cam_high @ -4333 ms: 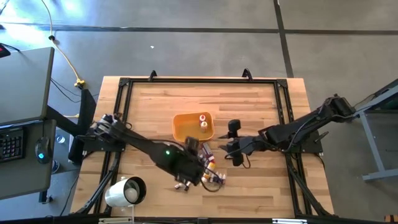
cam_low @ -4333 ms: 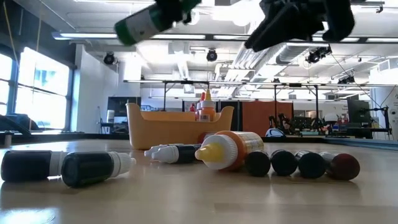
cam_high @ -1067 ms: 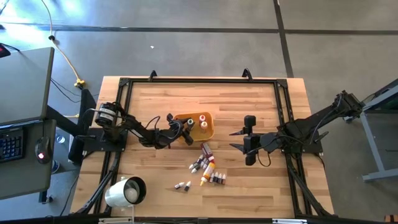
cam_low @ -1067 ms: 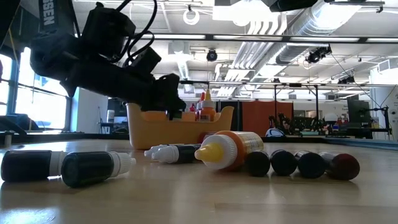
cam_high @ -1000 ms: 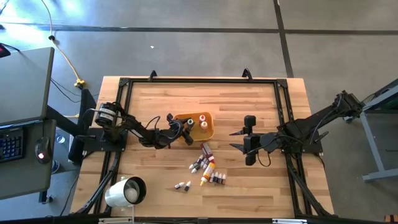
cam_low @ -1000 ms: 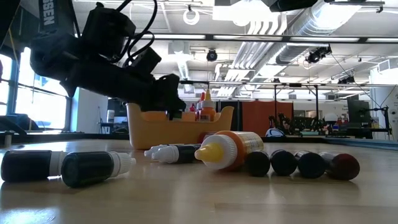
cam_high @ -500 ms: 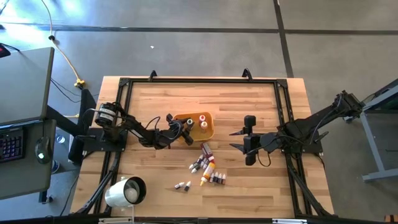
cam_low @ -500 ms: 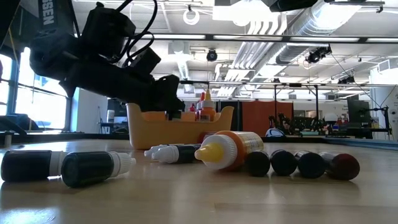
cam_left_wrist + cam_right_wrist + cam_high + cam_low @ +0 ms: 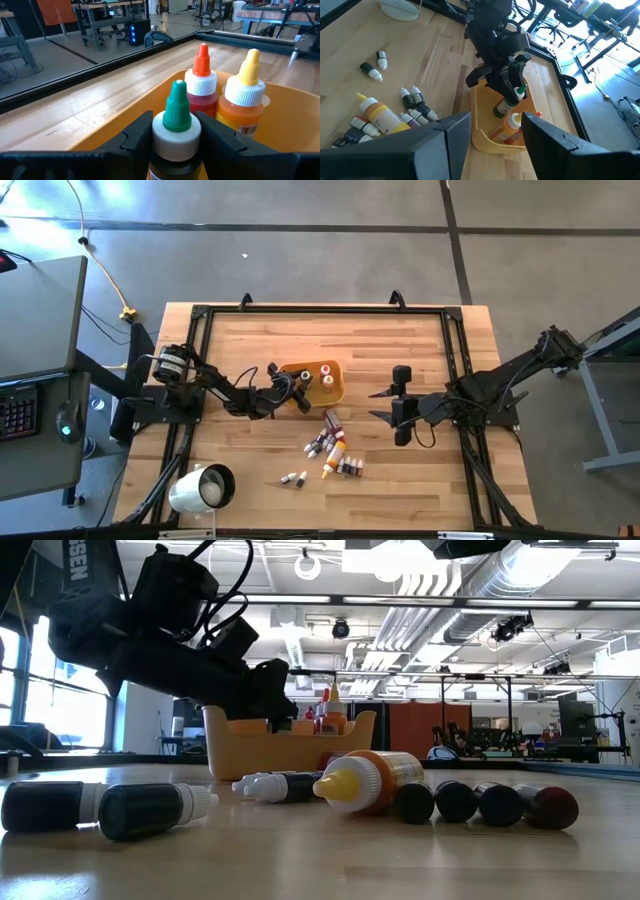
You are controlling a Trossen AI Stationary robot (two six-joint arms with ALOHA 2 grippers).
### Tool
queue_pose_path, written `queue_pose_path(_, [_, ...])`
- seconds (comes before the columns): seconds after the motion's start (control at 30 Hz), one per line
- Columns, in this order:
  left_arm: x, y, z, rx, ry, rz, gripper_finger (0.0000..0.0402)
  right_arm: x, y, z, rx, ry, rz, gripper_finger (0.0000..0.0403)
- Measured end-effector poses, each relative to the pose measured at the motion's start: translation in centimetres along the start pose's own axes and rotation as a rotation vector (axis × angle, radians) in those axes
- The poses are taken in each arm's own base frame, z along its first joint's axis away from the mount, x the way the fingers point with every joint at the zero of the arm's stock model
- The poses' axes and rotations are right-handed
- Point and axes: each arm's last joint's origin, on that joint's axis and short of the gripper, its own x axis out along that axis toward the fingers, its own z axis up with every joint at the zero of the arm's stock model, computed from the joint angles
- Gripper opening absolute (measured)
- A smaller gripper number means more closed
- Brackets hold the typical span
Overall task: Pick & Place food coloring
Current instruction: Put the large green food coloring bottle into the yellow bin
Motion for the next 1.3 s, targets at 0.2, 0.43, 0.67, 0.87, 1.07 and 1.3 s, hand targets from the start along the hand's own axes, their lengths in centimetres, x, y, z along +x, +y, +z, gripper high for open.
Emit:
queue_pose_path(0.2, [0.2,0.2,0.0,0.0,0.0,0.009,0.0139,0.0,0.0,0.0,0.0,0.0,0.0,0.017])
queue_pose_path(0.43, [0.6,0.5,0.0,0.008,0.012,0.013,0.0139,0.0,0.0,0.0,0.0,0.0,0.0,0.017])
queue_pose_path(0.67, [1.4,0.8,0.3,0.007,0.014,0.037,0.0145,0.0,0.0,0.0,0.0,0.001,0.0,0.017])
queue_pose_path(0.87, [3.1,1.2,0.9,0.005,0.031,0.021,0.0193,0.0,0.1,0.0,0.0,-0.003,0.023,0.017])
queue_pose_path(1.07, [3.9,0.6,1.5,0.036,0.044,0.01,0.022,0.0,0.1,0.0,0.0,-0.006,0.045,0.0169])
queue_pose_path(1.3, [4.5,-0.2,2.8,0.084,0.007,0.004,0.0221,0.0,0.1,0.0,0.0,-0.005,0.044,0.017])
